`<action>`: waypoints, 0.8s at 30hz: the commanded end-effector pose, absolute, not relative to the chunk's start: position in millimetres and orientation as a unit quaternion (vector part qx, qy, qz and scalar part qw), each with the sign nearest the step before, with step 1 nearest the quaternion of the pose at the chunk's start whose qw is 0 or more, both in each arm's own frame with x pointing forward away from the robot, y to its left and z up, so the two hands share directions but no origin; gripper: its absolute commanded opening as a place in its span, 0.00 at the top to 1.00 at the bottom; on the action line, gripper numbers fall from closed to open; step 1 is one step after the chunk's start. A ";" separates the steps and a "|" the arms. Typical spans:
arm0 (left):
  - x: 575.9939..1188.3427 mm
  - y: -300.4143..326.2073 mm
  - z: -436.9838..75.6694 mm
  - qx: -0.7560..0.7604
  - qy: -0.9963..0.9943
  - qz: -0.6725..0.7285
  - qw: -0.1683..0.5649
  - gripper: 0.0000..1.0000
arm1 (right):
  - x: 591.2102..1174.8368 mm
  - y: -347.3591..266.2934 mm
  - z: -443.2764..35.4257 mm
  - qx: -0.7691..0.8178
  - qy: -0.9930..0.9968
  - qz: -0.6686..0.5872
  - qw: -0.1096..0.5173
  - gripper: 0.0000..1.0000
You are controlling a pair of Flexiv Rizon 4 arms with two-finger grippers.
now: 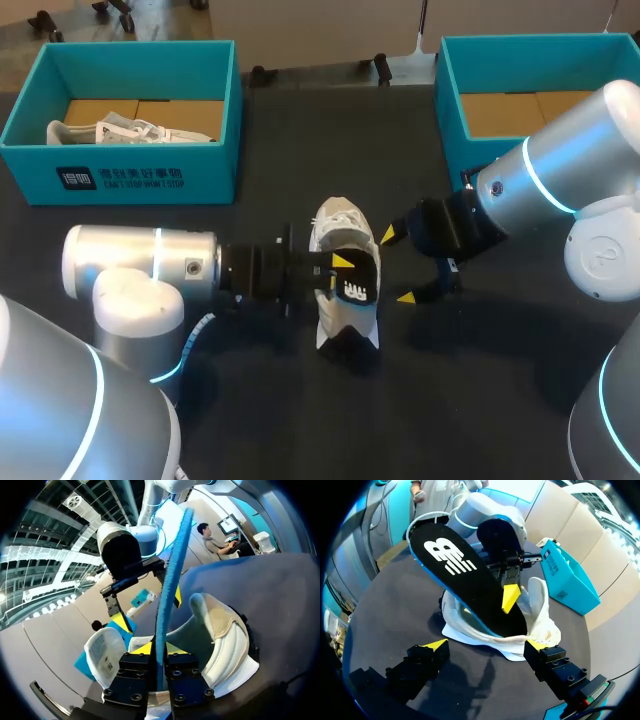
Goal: Take the shoe out of the shoebox, open the shoe tongue, remove and reinsert the insole, then place the shoe into the shoebox
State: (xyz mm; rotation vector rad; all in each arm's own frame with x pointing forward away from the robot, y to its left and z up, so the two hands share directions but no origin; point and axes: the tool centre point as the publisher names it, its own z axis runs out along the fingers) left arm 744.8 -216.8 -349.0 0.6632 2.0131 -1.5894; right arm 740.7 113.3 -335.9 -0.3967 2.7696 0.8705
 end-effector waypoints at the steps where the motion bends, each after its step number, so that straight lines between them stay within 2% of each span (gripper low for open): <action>1: 736.8 -212.1 -342.2 0.245 0.733 -0.585 0.246 0.85 | 740.1 113.3 -336.6 -0.135 0.939 0.296 0.107 0.00; 5: 729.0 -209.9 -333.0 0.247 0.728 -0.590 0.247 0.89 | 740.1 113.3 -336.6 -0.135 0.939 0.296 0.107 0.00; 8: 723.7 -210.6 -327.7 0.251 0.723 -0.594 0.248 0.96 | 740.1 113.3 -336.6 -0.135 0.939 0.296 0.107 0.00; 10: 721.4 -211.5 -326.2 0.250 0.721 -0.596 0.248 0.95 | 740.1 113.3 -336.6 -0.135 0.939 0.296 0.107 0.00; 15: 718.6 -214.8 -329.3 0.250 0.721 -0.599 0.244 1.00 | 740.1 113.3 -336.6 -0.135 0.939 0.296 0.107 0.00; 24: 730.6 -217.9 -345.5 0.257 0.730 -0.588 0.236 1.00 | 740.1 113.3 -336.6 -0.135 0.939 0.296 0.107 0.00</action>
